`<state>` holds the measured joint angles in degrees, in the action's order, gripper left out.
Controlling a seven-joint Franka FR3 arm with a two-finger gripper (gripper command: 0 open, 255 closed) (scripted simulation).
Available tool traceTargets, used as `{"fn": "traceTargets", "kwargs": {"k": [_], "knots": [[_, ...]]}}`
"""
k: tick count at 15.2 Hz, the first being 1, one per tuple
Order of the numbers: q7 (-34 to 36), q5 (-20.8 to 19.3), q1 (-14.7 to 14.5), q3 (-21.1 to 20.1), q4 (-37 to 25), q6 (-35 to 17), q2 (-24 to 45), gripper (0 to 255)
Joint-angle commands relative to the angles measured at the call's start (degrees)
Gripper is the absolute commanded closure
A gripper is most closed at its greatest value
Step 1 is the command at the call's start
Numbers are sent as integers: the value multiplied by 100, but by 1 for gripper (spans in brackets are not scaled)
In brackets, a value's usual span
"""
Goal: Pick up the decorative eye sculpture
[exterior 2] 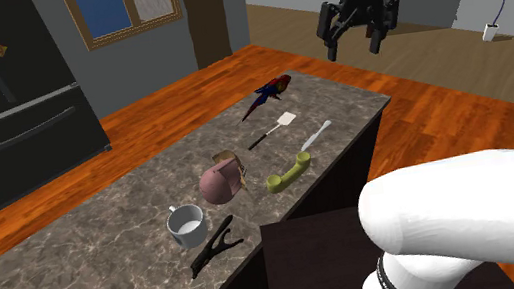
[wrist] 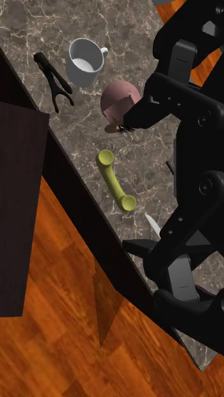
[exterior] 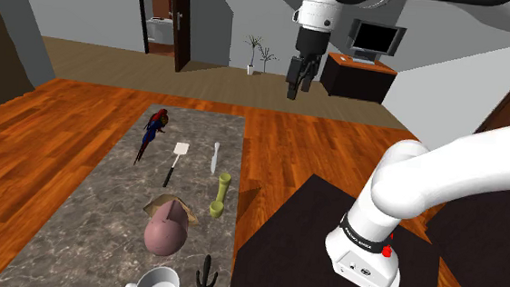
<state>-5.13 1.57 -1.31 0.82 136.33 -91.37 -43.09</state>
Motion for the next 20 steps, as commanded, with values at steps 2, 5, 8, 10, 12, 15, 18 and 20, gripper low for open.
{"fn": "traceTargets", "kwargs": {"k": [2,5,8,10,12,15,18,20], "knots": [[-33,49,-45,-11,86,-189,103,0],[-142,198,-184,-49,303,-756,453,0],[-266,357,-330,-94,454,-1319,866,0],[-357,468,-432,-126,517,-1690,1172,0],[-457,585,-535,-162,550,-2052,1500,0],[-621,769,-693,-219,543,-2576,2029,0],[-802,964,-851,-282,467,-3067,2593,0],[-931,1099,-953,-330,380,-3371,2982,0]]}}
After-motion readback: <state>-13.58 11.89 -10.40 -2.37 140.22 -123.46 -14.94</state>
